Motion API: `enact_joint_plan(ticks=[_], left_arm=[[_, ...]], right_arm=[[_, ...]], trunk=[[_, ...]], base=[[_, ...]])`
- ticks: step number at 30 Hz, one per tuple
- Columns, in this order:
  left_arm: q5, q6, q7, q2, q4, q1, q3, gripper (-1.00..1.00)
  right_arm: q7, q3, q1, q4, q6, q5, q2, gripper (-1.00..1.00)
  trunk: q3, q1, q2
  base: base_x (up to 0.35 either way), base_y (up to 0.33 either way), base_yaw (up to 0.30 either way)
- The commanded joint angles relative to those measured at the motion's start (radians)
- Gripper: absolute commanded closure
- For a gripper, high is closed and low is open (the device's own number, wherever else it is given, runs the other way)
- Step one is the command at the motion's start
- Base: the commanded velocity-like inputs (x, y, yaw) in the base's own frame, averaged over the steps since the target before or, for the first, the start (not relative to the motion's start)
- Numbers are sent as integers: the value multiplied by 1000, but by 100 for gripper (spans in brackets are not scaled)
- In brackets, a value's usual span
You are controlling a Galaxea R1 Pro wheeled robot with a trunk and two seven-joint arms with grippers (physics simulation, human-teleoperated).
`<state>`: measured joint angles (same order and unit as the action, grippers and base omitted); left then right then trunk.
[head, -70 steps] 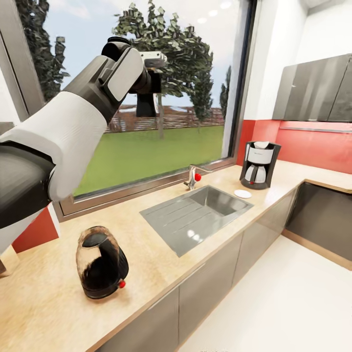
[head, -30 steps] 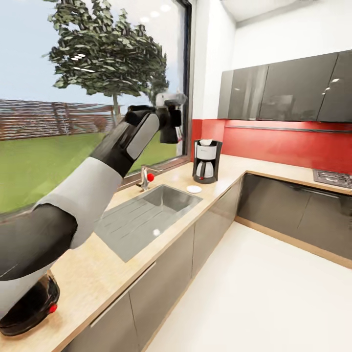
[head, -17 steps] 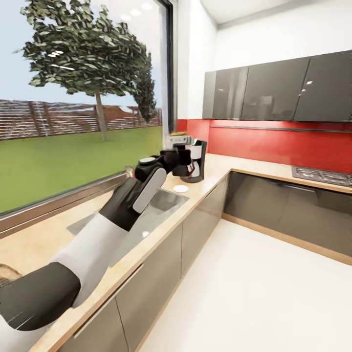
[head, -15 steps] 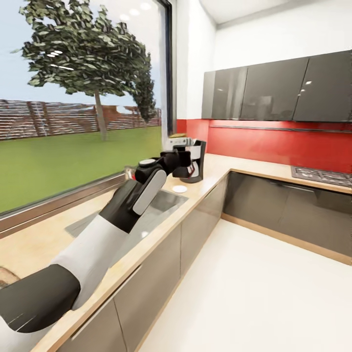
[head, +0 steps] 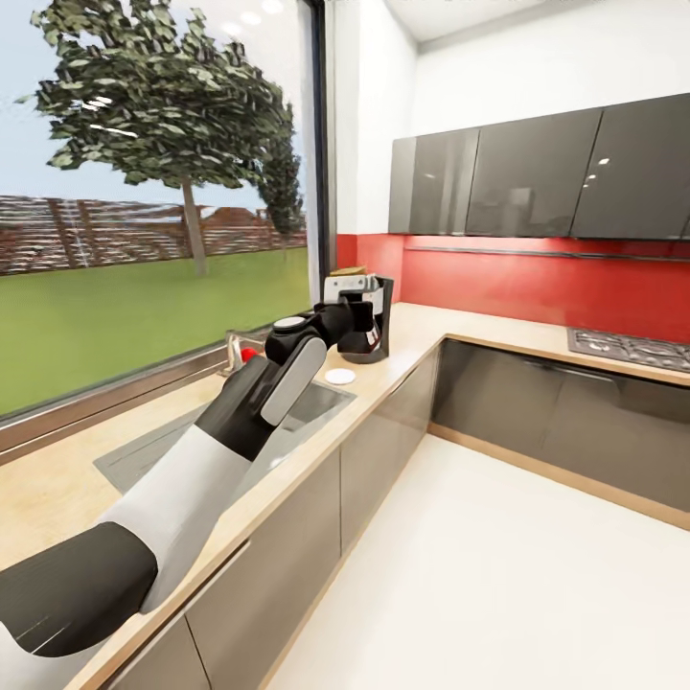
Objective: Set up a coffee station on the kitchen countertop: keep the coffee maker on the countertop, move the bottle of coffee from the kitchen shelf to the counter next to the coffee maker, place a paper coffee filter on top of the coffee maker, put the saucer next to the coffee maker with the coffee cup on the saucer, and place the electric kettle next to the coffee maker.
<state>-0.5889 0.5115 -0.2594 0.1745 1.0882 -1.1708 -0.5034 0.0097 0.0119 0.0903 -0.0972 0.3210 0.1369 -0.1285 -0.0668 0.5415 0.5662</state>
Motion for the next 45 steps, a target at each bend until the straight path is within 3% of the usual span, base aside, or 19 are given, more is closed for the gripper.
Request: enact_joint_plan(ticks=[1, 3, 45], left_arm=[[-10, 2, -9, 0, 0, -1, -1, 100], [-10, 2, -9, 0, 0, -1, -1, 100], [-10, 1, -9, 0, -22, 1, -2, 100]], right_arm=[[1, 0, 1, 1, 3, 5, 0, -100], [1, 0, 1, 1, 3, 4, 0, -100], [1, 0, 1, 1, 4, 5, 0, -100]], trunk=[[-2, 0, 2], [-2, 0, 2], [-134, 161, 296]], base=[[6, -5, 0], [2, -2, 0], [0, 0, 0]])
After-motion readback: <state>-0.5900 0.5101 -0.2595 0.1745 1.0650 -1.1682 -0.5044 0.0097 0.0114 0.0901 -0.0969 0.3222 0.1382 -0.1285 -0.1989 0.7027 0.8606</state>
